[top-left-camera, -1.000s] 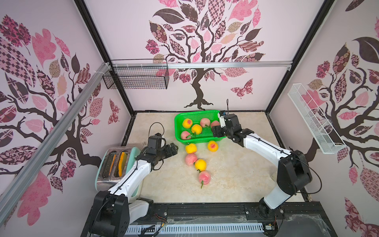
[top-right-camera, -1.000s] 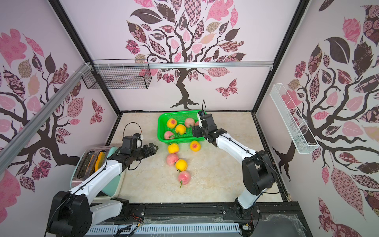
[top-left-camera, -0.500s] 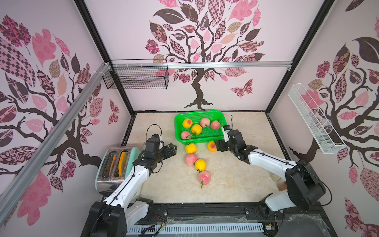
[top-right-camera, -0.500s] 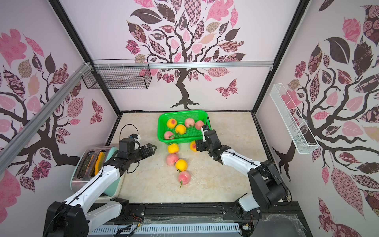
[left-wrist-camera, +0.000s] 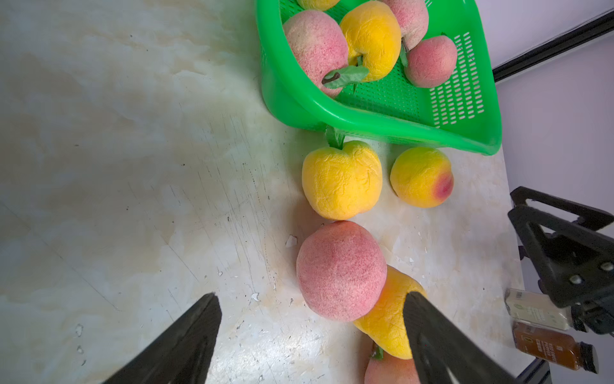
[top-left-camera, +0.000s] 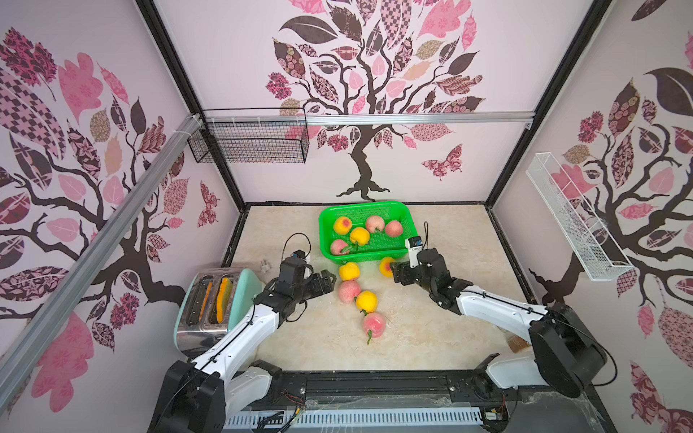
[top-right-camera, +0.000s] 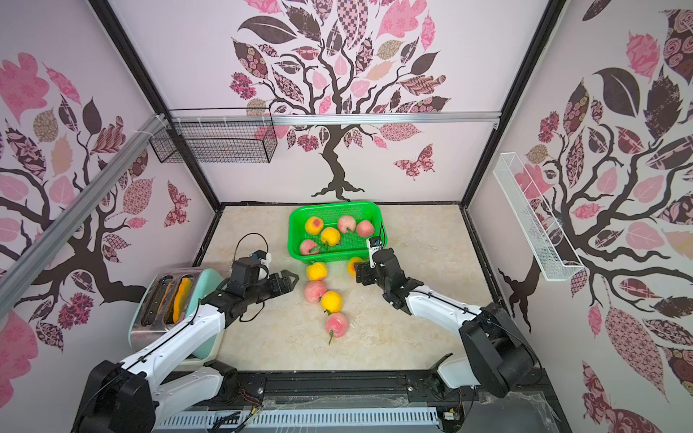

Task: Put the peaches into the basket
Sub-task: Pick up the peach from the center of the board.

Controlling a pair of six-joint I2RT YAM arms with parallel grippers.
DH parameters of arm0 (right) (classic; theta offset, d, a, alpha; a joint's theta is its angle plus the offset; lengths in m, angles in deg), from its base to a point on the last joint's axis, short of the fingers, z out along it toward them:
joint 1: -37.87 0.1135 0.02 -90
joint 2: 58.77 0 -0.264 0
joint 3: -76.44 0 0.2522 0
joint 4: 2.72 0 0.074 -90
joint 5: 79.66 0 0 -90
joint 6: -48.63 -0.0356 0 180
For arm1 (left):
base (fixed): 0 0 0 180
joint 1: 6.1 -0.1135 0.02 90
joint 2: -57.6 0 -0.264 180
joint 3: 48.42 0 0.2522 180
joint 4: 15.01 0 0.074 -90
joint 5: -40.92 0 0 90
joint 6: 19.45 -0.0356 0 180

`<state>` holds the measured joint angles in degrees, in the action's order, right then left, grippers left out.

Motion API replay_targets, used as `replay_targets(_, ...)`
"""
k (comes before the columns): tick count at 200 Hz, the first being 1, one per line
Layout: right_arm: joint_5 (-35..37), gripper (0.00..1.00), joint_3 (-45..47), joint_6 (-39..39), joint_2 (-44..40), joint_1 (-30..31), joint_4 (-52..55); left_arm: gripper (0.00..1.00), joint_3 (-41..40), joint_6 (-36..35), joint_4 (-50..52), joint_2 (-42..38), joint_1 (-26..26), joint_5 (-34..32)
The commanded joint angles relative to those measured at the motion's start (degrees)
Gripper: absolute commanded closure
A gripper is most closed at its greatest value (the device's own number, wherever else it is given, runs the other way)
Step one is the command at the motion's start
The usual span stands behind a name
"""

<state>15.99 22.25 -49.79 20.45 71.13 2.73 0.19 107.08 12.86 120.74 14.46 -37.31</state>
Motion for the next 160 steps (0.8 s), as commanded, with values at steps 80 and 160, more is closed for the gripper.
replay_targets(80,-0.3,0.19,-0.2,-1.2,-0.9,0.3,-0.4,0.11,-2.6,11.3,-3.6,5.6,0.7,4.5)
replay_targets(160,1.4,0.19,-0.4,-0.3,-1.6,0.3,0.8,0.11,0.0,14.1,-5.9,11.3,2.2,8.3)
